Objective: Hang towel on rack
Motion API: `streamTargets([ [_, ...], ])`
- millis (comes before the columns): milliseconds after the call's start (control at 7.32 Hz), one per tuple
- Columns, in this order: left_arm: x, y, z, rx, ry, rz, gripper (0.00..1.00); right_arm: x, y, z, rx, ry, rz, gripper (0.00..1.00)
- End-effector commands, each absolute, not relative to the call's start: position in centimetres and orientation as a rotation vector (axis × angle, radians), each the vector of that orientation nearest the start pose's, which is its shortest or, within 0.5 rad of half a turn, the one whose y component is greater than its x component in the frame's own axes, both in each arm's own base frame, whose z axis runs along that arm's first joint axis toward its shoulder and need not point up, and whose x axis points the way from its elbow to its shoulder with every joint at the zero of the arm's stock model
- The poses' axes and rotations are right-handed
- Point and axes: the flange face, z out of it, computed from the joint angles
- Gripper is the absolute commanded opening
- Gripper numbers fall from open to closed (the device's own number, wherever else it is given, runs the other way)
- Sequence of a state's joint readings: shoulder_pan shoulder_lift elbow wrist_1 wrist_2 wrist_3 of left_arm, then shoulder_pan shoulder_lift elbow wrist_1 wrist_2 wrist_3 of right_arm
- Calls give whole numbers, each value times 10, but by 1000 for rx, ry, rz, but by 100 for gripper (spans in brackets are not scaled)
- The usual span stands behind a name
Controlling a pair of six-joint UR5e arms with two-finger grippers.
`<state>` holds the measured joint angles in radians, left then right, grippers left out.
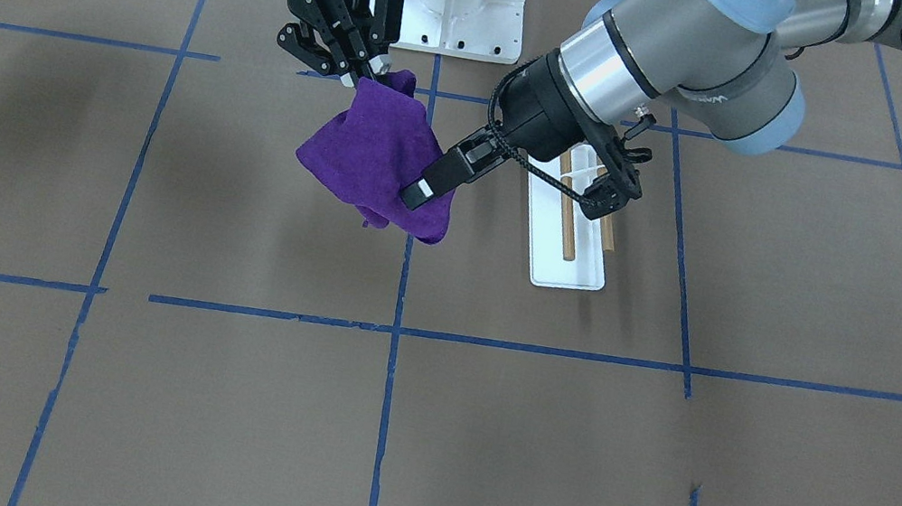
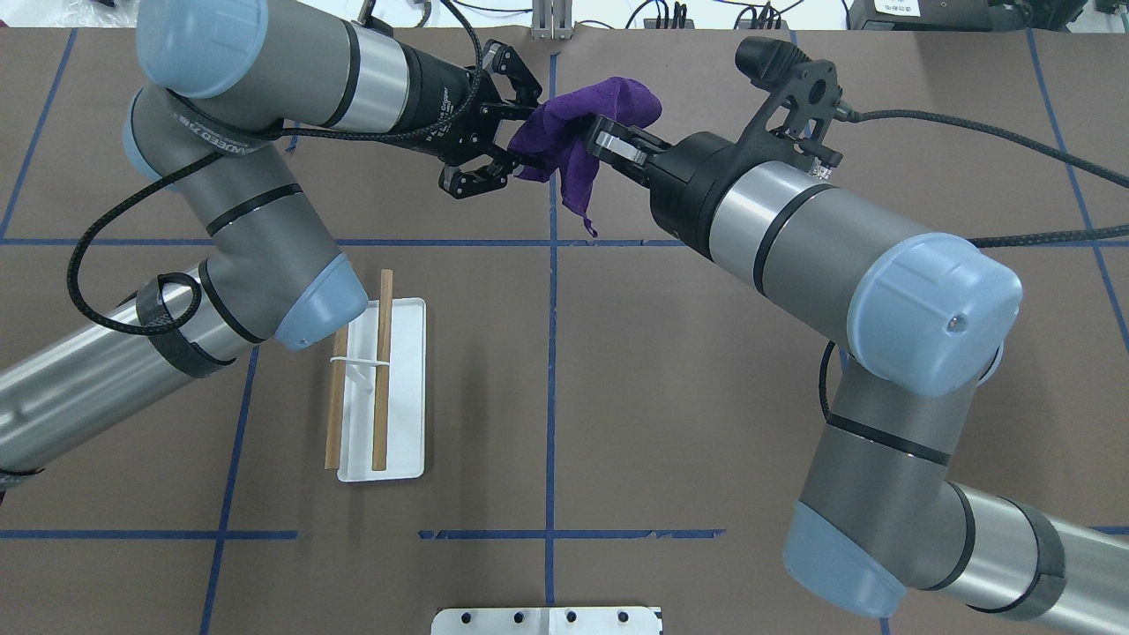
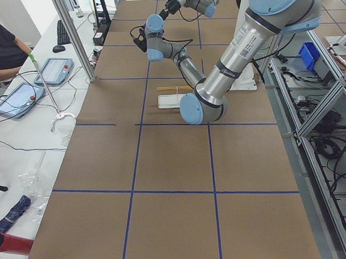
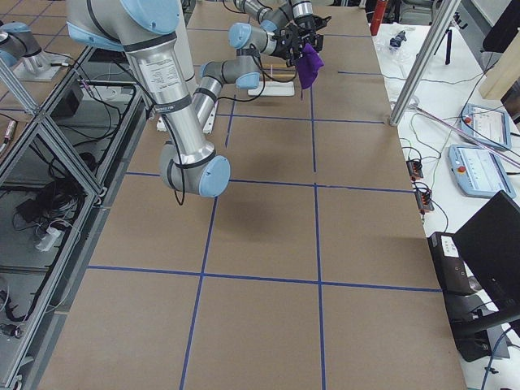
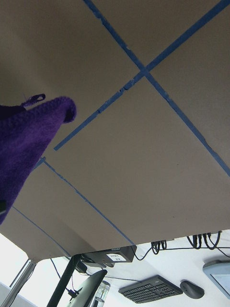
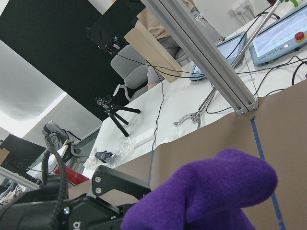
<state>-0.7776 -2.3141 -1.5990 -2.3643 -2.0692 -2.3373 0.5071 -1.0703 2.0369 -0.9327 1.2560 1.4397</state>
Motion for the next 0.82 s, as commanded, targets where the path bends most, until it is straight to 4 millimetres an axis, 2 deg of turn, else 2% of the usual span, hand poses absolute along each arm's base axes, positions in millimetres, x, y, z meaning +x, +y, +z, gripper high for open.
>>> streamTargets([
  [0, 398, -516, 97, -364, 1659, -755, 0, -370, -394, 110, 739, -1457, 538, 0],
  [137, 395, -517, 94, -358, 1668, -753, 0, -361, -388, 104, 735, -1478, 538, 87],
  [273, 390, -520, 91, -352, 1674, -757, 0, -360, -386, 111, 728, -1471, 537, 100],
  [547, 385, -521, 87, -343, 1684, -755, 0, -347, -367, 135, 629, -1473, 434, 100],
  [683, 384, -521, 87, -343, 1685, -755, 0, -335, -357, 158, 593, -1449, 404, 100],
])
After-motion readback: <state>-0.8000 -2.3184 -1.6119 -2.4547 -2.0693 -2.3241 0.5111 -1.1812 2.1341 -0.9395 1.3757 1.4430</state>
